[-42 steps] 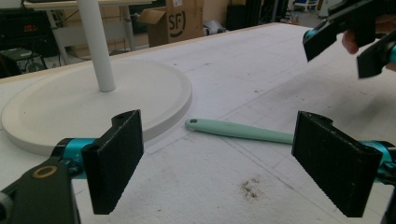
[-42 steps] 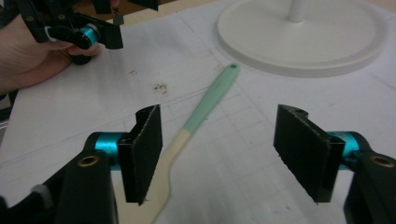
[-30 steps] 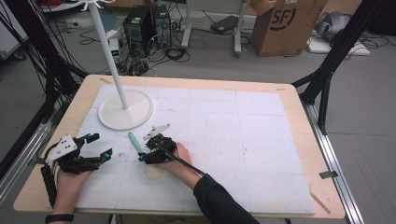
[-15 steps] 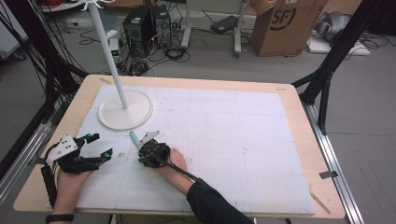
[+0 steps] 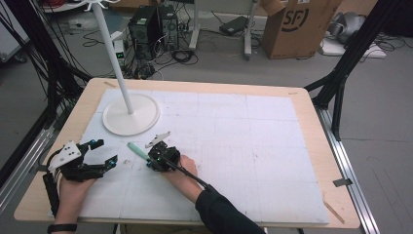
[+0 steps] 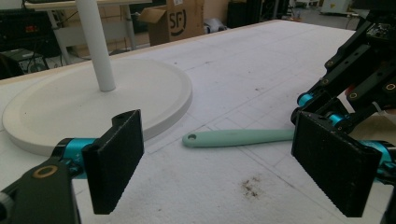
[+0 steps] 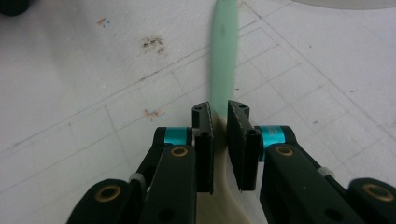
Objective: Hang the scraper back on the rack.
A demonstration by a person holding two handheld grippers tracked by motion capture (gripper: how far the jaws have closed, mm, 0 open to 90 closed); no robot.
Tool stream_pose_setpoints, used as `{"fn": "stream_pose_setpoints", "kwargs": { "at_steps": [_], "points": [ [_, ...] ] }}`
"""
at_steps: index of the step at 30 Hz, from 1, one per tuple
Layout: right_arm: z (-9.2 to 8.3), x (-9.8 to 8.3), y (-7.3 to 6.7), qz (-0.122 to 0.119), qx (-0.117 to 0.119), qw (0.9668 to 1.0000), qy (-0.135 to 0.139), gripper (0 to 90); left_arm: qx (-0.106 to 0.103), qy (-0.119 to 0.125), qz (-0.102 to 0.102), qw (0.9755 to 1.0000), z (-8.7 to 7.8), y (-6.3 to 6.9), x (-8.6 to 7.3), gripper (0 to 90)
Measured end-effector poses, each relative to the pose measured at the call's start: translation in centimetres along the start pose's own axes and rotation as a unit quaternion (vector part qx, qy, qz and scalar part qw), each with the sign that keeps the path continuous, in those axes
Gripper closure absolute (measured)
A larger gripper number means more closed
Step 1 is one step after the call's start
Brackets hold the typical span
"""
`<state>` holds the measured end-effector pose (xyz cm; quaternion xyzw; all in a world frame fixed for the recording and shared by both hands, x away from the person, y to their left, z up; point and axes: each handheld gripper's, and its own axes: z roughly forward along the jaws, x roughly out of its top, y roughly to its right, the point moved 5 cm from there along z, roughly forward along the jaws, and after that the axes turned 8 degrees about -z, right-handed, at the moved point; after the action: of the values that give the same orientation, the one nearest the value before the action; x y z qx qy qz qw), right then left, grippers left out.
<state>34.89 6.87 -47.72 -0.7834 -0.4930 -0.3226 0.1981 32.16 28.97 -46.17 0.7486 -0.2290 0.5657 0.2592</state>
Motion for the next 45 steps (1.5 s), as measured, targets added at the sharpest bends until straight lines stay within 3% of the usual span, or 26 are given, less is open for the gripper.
{"fn": "stream_pose_setpoints", "kwargs": {
  "at_steps": [9, 21, 34, 36, 40, 41, 45],
  "points": [
    [-0.6, 0.3, 0.2, -0.005, 0.012, 0.9998, 0.013, 82.1, 0.0, 0.0, 0.0, 1.0, 0.0, 0.0, 0.0, 17.5],
    [-3.9, 1.4, 2.0, 0.016, 0.025, 0.9979, 0.057, 82.2, 0.0, -0.001, 0.001, 1.0, 0.0, 0.0, 0.0, 17.5],
    [-10.7, 4.4, 5.9, 0.033, 0.034, 0.9911, 0.124, 82.3, 0.001, -0.001, 0.002, 1.0, 0.0, 0.0, 0.0, 17.5],
    [-12.4, 5.6, 6.7, 0.032, 0.032, 0.9894, 0.138, 82.3, 0.001, -0.001, 0.002, 1.0, 0.0, 0.0, 0.0, 17.5],
    [-14.1, 6.8, 7.6, 0.032, 0.027, 0.9874, 0.152, 82.3, 0.0, 0.0, 0.001, 1.0, 0.0, 0.0, 0.0, 17.5],
    [-15.4, 7.8, 8.2, 0.034, 0.027, 0.986, 0.161, 82.3, 0.0, 0.0, 0.002, 1.0, 0.0, 0.0, 0.0, 17.5],
    [-16.9, 9.2, 9.0, 0.035, 0.027, 0.984, 0.172, 82.4, 0.0, -0.001, 0.002, 1.0, 0.0, 0.0, 0.0, 17.5]
  ]
}}
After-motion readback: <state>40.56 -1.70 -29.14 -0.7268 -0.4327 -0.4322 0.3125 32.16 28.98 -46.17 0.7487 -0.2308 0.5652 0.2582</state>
